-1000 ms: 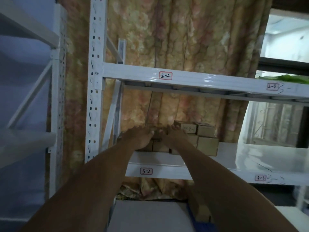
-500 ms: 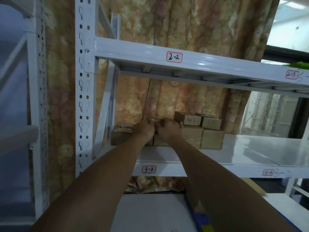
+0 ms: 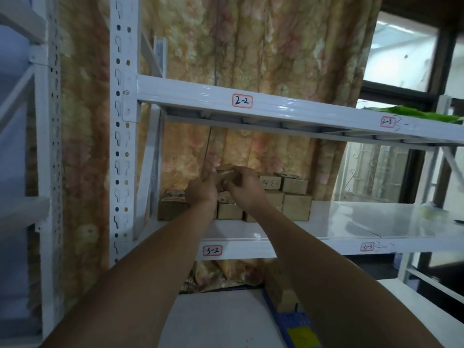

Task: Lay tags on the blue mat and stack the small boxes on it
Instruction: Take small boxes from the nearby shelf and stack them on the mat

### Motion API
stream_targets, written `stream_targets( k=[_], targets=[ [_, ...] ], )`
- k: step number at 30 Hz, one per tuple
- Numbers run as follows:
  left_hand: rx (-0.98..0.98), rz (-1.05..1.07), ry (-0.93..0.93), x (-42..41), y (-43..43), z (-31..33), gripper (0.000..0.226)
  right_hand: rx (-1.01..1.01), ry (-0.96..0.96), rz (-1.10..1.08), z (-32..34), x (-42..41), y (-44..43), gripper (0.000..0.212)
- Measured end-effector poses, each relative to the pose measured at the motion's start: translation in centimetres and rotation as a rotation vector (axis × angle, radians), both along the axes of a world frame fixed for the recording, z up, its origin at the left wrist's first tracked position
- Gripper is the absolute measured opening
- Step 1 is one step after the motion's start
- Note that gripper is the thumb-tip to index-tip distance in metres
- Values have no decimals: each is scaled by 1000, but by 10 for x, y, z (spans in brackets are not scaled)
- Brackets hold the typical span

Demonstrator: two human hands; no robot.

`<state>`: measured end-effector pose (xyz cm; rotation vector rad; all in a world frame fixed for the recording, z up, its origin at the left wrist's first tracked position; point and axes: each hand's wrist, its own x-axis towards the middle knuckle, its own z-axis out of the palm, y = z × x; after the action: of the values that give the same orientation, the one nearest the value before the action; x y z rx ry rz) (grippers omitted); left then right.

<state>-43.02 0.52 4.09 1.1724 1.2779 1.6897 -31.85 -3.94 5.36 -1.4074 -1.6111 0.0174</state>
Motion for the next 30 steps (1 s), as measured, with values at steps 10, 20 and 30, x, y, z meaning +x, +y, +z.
stream_targets(
  k=[10,20,30],
  targets=[
    [73,-241,-187,56,-17,7,74,116,301,-199,15,47,-64,34],
    [-9,-704,22,181,-132,-9,10,79,607,-698,-20,178,-175,26],
    [-75,-912,193,353,-248,-75,21,-8,481,-1100,-76,302,-329,18]
  ],
)
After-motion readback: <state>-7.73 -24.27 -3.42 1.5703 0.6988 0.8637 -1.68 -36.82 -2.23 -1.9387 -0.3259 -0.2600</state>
